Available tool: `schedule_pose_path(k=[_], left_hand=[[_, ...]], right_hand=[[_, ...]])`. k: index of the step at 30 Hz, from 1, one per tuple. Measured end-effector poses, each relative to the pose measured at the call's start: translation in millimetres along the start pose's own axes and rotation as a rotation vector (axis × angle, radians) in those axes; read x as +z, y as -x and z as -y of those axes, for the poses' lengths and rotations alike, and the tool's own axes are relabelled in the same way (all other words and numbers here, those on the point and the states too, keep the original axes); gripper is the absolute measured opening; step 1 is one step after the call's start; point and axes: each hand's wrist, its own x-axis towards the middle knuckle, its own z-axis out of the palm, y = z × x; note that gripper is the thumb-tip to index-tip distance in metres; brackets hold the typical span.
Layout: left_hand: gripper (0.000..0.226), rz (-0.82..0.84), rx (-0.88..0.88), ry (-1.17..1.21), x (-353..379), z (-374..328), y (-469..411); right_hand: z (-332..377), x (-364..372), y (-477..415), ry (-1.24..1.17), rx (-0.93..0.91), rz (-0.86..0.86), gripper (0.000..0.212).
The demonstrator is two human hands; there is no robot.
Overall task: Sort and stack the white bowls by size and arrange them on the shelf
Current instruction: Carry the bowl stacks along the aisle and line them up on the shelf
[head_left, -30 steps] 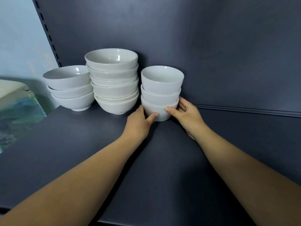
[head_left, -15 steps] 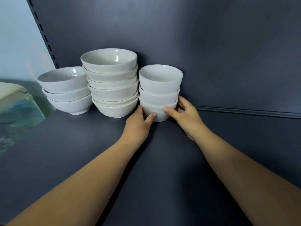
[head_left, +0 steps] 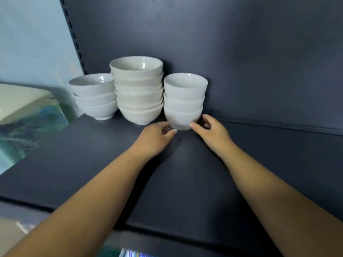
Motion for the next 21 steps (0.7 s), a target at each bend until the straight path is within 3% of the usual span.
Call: schedule_pose_path(k=[4,6,10,14,21], left_hand=[[0.041,-0.029,0.192,-0.177,-25,-7,62],[0.044,-0.116,0.356,-0.293,-36,-4,99],[0.050,-0.142,0.598,-0.271,-44,16,174],[0.050,0.095,0.619,-0.077,-29,43,257],[0.044,0.429,0.724,0.059,27,67,354]], right_hand=[[17,-21,78,0.067,0.028,0.114,0.063],[27,-29,130,0.181,-0.039,0.071,0.060],[34,-30,239,0.412,-0.163,-0.111,0.057],[15,-18,352,0.572,-0.105,-0.212,0.061],[-42,-12,540,0.802,0.343,-0.433,0.055]])
